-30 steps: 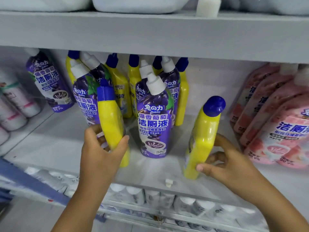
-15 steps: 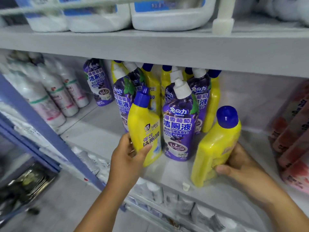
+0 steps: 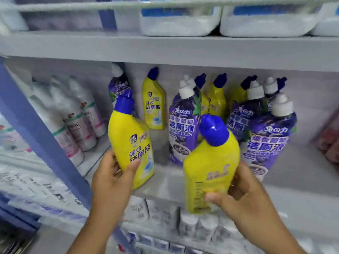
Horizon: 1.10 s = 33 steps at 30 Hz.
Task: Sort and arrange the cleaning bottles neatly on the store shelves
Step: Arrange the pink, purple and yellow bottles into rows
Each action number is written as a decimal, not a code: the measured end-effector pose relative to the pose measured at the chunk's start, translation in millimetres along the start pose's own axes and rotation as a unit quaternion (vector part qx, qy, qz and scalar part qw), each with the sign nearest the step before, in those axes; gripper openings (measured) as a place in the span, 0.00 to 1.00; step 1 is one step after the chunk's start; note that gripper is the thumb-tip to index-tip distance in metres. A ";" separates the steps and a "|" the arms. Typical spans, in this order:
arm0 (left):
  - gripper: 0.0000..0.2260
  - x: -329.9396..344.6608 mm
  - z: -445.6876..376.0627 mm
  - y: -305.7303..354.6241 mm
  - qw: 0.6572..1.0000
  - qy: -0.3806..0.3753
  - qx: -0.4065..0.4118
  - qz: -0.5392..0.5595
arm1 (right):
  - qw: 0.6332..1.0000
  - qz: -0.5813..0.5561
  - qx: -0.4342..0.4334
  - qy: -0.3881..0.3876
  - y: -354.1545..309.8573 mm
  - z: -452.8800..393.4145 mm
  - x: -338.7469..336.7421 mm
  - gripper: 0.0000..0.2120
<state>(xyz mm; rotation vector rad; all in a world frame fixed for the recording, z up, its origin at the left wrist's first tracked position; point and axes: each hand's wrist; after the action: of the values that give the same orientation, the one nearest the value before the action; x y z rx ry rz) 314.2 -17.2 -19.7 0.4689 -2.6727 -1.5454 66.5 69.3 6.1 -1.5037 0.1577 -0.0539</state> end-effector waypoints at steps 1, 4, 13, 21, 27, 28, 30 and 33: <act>0.07 -6.4 -9.5 -11.2 1.000 -0.002 0.005 -0.014 | 1.000 0.013 0.005 0.018 4.1 -8.3 22.3 0.30; 0.06 -19.4 -37.5 -35.4 0.999 0.000 0.025 -0.047 | 0.999 0.009 0.014 0.036 9.1 -35.4 82.2 0.25; 0.10 -21.5 -86.9 -87.7 0.998 0.005 0.027 -0.064 | 0.985 0.024 0.012 0.170 29.8 -127.4 160.0 0.26; 0.17 -16.2 -96.9 -93.4 0.996 -0.028 0.048 -0.072 | 0.979 0.120 0.006 0.165 32.7 -148.6 162.5 0.22; 0.14 -7.9 -34.9 -62.0 0.956 0.098 0.263 -0.088 | 0.991 0.072 0.036 0.105 20.2 -64.1 111.5 0.13; 0.13 0.3 -23.2 -53.4 0.955 0.070 0.283 -0.061 | 0.992 0.040 0.027 0.118 13.0 -45.8 94.3 0.10; 0.12 18.2 -9.5 -42.2 0.966 0.005 0.257 0.006 | 0.984 -0.017 -0.002 0.176 -1.0 -16.5 53.6 0.07; 0.10 42.0 -0.7 -22.0 0.982 -0.039 0.172 0.071 | 0.953 -0.036 -0.056 0.295 -15.1 6.2 -17.1 0.05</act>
<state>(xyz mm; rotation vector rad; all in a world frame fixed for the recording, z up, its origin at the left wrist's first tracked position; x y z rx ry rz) 279.7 -39.1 -43.5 0.2204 -2.9691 -1.0910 51.4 76.7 22.7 -1.5708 0.5931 -0.5646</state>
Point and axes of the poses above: each hand's wrist, its own z-axis away from the middle knuckle, its own x-axis out of the palm, y = z × x, and after that the axes turned 15 degrees about x, right-handed
